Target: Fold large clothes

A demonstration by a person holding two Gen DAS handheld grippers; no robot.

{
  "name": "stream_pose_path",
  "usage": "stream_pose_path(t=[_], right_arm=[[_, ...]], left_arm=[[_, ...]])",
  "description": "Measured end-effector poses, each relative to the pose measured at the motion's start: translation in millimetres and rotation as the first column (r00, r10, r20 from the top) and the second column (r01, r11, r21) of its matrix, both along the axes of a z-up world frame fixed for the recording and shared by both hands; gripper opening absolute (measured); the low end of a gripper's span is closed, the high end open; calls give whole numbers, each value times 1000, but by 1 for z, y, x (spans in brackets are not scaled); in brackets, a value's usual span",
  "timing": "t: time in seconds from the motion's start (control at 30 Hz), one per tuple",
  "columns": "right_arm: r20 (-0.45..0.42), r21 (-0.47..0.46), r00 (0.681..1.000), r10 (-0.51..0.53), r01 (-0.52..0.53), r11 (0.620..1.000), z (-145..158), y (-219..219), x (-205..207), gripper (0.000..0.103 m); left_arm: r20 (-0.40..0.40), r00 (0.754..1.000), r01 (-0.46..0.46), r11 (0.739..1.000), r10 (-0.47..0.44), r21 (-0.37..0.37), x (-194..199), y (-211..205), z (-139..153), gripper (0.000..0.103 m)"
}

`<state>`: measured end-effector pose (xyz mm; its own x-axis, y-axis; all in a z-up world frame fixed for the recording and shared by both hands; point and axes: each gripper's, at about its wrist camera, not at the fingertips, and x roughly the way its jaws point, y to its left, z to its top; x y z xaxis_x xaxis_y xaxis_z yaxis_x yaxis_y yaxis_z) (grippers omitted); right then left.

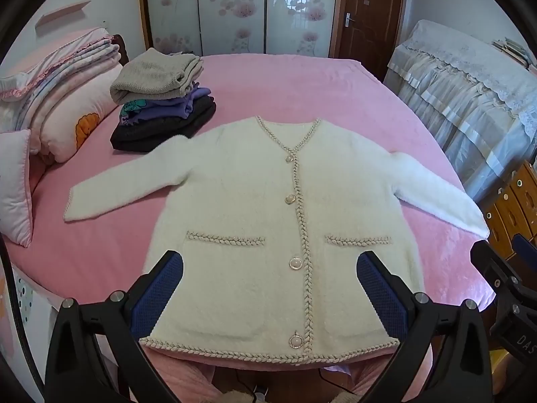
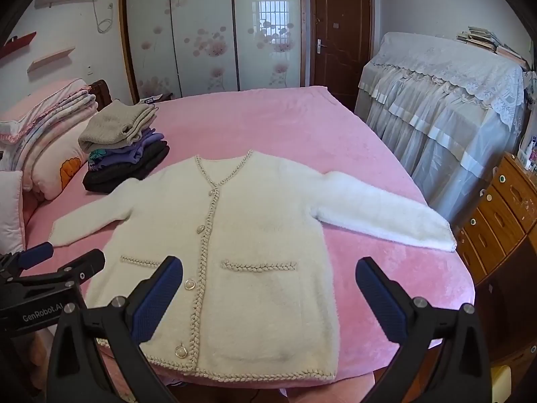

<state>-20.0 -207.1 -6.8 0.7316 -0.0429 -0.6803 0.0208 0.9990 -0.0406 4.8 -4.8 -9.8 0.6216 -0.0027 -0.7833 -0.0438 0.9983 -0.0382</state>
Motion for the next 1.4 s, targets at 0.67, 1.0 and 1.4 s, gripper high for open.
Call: stream_pose_path(t=[0.67,1.0,1.4], right_arm=[[-31,37,999,10,-9,999,-7,-3,4,103],[-20,50,1000,-3,4,999,-6,-9,-2,103],[-24,53,1000,0,1,999,-7,-9,-4,103]], left_arm=[[15,999,51,999,-51,-2,-2,-8,-4,103],[24,999,35,999,-35,-8,-9,-7,-4,103],[45,997,66,997,-68,28,-15,-12,-1,103]])
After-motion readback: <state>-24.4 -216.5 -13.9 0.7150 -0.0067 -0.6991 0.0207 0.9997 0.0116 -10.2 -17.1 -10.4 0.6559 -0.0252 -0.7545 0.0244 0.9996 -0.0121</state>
